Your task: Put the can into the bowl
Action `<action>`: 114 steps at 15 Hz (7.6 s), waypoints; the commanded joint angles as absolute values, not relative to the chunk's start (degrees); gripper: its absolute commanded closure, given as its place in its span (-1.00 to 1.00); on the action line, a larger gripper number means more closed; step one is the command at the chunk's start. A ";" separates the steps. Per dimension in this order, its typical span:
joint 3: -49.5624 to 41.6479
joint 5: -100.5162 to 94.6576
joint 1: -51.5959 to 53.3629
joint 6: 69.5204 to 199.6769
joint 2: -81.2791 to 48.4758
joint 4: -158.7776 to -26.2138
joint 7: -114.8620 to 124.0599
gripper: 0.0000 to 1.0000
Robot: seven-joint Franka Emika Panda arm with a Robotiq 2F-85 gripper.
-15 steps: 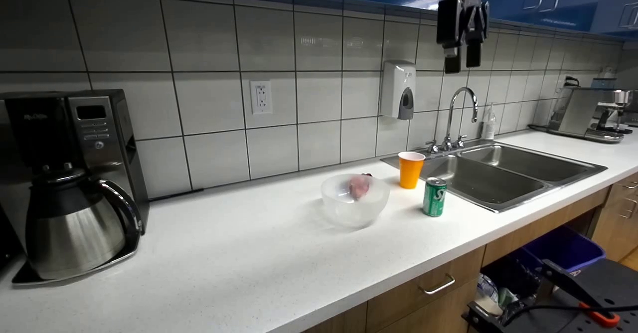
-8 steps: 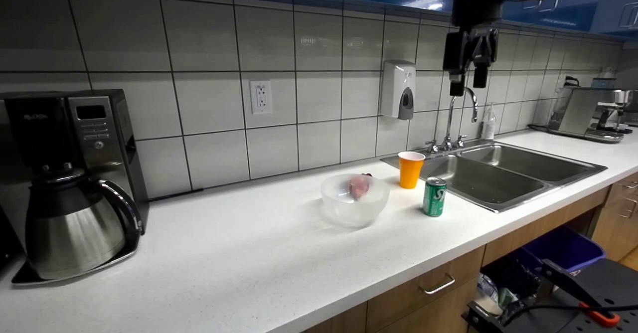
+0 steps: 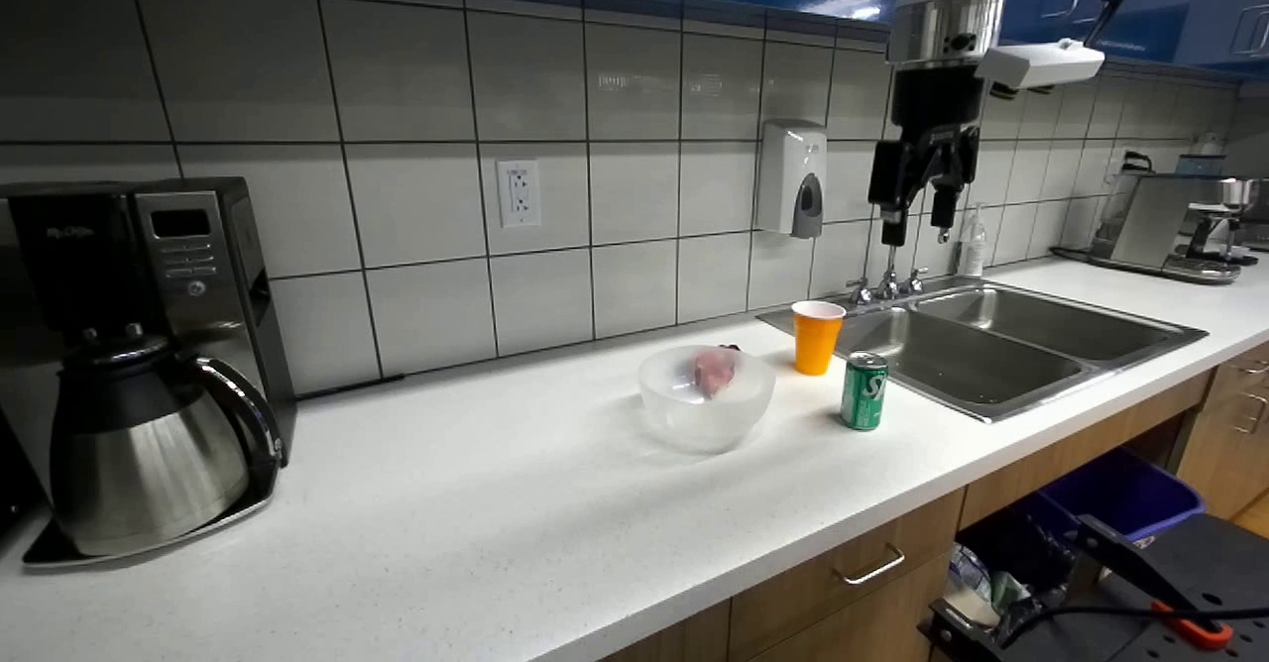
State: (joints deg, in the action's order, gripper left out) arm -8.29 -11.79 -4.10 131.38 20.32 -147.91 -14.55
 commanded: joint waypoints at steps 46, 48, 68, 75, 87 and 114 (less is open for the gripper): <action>-7.61 -5.61 -12.54 148.25 -31.75 -117.64 -14.72 -1.00; -7.31 -5.36 -12.93 148.11 -32.64 -116.95 -14.91 -1.00; -4.80 -2.33 -16.36 147.64 -35.67 -115.05 -16.57 0.21; -5.57 -3.28 -15.33 146.71 -31.18 -116.40 -15.69 0.21; -5.62 -4.26 -11.66 146.48 -22.06 -117.66 -14.59 0.21; 3.66 -1.43 -5.24 145.64 -24.18 -114.57 -16.37 0.21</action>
State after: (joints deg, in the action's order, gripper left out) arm 2.78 -2.40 -5.74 147.91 -23.66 -116.31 -14.81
